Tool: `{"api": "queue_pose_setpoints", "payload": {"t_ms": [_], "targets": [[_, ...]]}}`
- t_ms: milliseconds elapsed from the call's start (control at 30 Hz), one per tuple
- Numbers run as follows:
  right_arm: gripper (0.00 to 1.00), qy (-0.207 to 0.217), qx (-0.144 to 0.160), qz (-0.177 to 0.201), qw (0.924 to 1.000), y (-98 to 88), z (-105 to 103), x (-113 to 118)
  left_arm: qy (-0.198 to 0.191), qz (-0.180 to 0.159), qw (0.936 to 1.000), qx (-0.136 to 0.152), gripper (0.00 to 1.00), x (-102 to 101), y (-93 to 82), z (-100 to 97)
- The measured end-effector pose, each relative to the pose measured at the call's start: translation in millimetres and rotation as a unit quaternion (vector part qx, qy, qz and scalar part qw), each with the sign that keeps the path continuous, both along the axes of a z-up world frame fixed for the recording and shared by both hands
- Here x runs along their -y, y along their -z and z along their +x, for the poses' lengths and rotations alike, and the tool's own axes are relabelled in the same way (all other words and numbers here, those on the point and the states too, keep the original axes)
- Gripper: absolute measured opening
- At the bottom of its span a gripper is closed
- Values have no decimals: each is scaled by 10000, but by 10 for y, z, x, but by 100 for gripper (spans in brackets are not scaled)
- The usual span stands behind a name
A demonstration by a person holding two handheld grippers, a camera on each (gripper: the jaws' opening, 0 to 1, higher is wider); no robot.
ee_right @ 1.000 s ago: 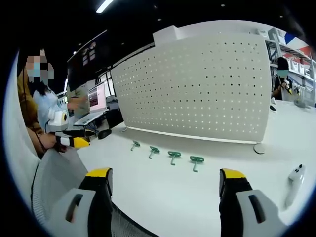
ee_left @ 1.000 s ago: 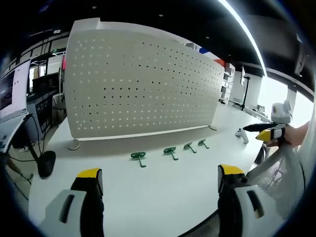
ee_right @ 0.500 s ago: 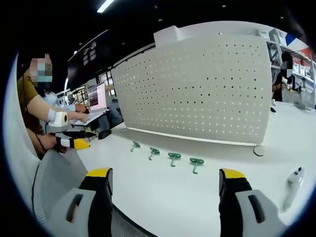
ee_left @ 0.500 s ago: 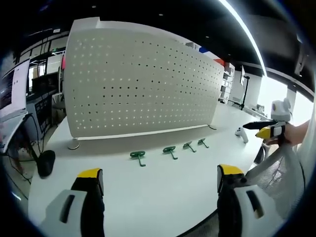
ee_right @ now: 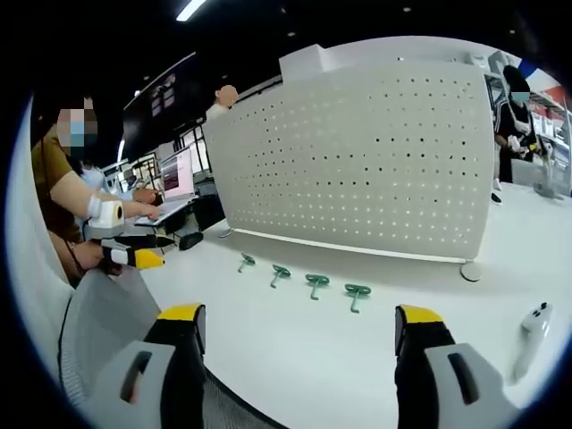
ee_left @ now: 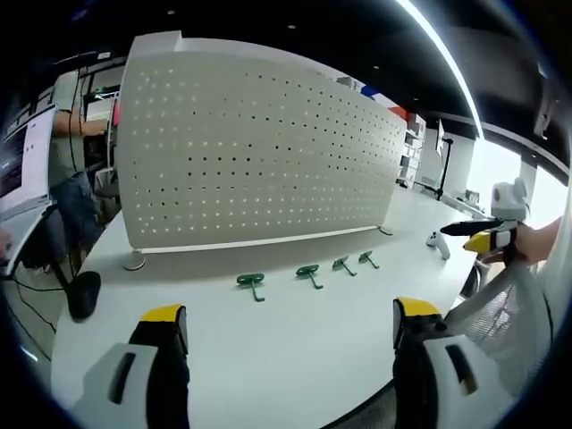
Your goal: Insert the hook assembly into the mounting plate slot until the hook locks in place.
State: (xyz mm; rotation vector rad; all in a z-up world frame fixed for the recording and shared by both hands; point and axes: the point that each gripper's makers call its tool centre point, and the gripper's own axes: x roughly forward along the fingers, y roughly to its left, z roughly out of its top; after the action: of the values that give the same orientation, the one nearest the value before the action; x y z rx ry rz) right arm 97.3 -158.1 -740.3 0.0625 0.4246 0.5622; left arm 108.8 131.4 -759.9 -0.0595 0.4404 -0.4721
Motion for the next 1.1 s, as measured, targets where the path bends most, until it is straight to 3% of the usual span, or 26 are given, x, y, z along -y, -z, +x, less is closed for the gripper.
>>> {"api": "queue_pose_setpoints", "payload": {"t_ms": [1100], "targets": [[84,223,-10,98,9997,-7,17,127,4,10,10000,30,96,1,-18,-7]]}}
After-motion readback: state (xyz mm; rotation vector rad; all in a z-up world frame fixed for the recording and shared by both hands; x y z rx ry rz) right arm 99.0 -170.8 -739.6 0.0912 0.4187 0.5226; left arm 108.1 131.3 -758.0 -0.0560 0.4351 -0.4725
